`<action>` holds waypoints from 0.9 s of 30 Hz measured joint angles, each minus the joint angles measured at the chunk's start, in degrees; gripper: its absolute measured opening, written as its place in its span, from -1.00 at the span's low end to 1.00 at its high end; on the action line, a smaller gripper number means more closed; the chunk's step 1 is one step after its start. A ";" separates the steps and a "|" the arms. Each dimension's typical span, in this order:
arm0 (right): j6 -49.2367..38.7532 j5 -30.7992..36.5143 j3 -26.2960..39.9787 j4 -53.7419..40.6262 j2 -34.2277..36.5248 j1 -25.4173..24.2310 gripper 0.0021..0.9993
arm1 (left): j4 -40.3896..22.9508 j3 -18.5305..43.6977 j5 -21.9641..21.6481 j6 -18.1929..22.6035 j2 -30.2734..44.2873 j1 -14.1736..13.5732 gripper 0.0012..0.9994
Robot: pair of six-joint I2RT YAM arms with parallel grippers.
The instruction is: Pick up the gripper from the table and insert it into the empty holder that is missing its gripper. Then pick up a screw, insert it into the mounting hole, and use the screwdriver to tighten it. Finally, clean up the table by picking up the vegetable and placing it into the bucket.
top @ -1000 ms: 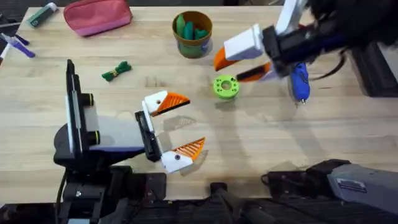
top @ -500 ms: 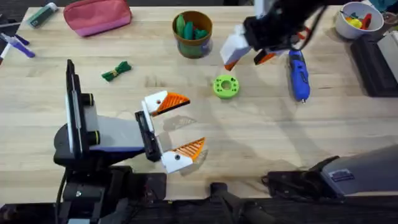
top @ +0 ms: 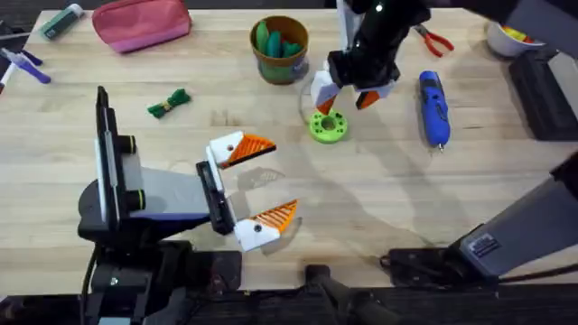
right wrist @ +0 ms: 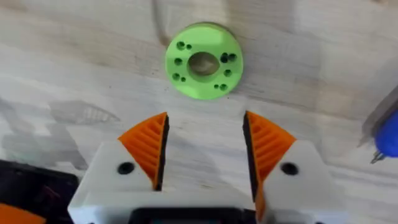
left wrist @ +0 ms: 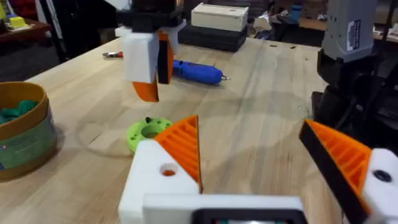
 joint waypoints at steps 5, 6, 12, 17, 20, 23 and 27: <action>8.54 0.02 0.00 0.59 1.56 0.04 0.23 | 0.00 0.00 0.00 0.00 0.00 0.00 0.98; 9.81 0.02 0.00 0.82 1.78 0.09 0.23 | 0.00 0.02 0.00 0.00 0.00 0.00 0.98; 17.26 1.07 0.02 2.53 3.76 0.37 0.17 | 0.00 0.00 0.00 0.00 0.00 0.00 0.98; 21.97 1.46 0.01 3.02 6.26 0.37 -0.02 | 0.00 0.02 0.00 0.00 0.00 0.00 0.98; 23.51 1.49 0.00 4.27 7.19 0.35 -0.10 | 0.00 0.02 0.00 0.00 0.00 0.00 0.98; 24.65 1.49 0.00 5.46 7.43 0.20 -0.12 | 0.00 0.02 0.00 0.00 0.00 0.00 0.98; 25.48 1.51 0.00 5.82 7.83 0.07 -0.12 | 0.00 0.02 0.00 0.00 0.00 0.00 0.98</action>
